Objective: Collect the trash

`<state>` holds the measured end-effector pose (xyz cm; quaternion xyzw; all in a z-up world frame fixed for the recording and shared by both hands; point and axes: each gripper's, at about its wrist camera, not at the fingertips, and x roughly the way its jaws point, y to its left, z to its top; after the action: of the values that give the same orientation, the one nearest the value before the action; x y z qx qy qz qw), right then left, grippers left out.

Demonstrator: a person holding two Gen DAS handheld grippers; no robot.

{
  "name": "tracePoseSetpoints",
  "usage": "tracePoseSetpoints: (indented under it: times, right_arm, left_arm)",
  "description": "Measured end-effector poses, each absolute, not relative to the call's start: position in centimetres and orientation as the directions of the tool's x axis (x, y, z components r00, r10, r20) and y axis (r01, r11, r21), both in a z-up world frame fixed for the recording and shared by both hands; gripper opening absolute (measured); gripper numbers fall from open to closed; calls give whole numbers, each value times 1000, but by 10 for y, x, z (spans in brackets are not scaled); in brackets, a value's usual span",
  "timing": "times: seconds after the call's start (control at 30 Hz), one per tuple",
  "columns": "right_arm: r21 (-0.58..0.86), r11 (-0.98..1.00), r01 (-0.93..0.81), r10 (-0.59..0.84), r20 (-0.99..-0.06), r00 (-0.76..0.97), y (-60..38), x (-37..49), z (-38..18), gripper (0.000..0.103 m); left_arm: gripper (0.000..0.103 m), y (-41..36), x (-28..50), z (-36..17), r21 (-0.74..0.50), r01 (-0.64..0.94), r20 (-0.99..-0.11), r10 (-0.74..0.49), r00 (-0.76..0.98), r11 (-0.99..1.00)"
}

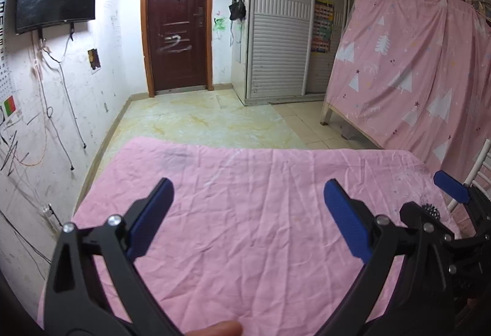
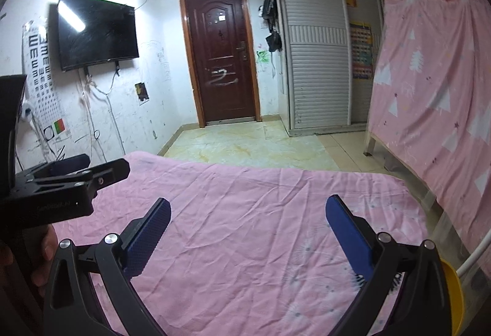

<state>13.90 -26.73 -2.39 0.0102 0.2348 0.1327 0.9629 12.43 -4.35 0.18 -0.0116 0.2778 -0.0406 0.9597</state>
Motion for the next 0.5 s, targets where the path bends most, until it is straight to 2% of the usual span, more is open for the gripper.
tracePoseSetpoints:
  times: [0.13, 0.5]
  right_arm:
    - [71, 962, -265, 271, -407, 872, -265, 133, -22, 94]
    - [57, 961, -270, 269, -407, 873, -268, 129, -26, 94]
  left_arm:
    - [94, -44, 122, -2, -46, 70, -508, -84, 858, 996]
    - [94, -45, 128, -18, -48, 78, -526, -91, 845, 996]
